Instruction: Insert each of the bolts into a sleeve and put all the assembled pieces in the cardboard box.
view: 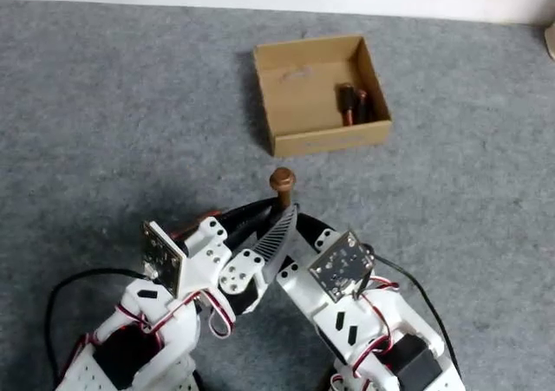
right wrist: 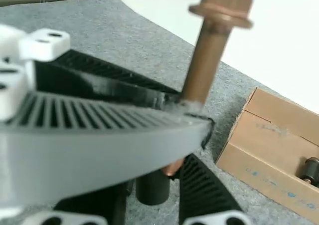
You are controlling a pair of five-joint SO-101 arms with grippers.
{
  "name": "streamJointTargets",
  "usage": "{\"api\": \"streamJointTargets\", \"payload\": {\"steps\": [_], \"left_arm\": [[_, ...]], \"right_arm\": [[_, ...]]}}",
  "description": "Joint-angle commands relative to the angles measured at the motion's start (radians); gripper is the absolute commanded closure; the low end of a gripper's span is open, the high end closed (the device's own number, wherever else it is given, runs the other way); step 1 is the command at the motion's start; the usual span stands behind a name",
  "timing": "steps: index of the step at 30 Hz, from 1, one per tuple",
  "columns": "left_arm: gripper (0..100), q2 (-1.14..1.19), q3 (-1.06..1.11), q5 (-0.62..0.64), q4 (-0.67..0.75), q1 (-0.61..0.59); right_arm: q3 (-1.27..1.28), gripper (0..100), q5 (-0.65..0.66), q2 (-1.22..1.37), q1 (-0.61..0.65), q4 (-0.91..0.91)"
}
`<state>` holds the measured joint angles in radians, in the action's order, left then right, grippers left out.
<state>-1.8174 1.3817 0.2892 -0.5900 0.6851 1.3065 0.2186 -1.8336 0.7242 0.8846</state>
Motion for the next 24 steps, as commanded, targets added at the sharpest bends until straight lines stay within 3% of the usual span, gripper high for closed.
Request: {"api": "streamJointTargets", "payload": {"steps": [1,6,14,24], "left_arm": [[99,-0.012,-0.042,0.003,0.048,-0.081],[99,-0.012,-0.087,0.161,0.048,-0.162],[99,-0.010,-0.085,0.180,0.049,-0.183],[99,-0.007,-0.059,0.173,0.041,-0.042]], "right_arm": [[-0.010,99.3,-0.008,-0.005,-0.004,-0.002],[-0.007,99.3,-0.008,-0.005,-0.004,-0.002],[-0.012,99.3,-0.037,-0.005,-0.005,-0.004],[-0.005,99.3,-0.041,-0.005,-0.070,-0.062]]}}
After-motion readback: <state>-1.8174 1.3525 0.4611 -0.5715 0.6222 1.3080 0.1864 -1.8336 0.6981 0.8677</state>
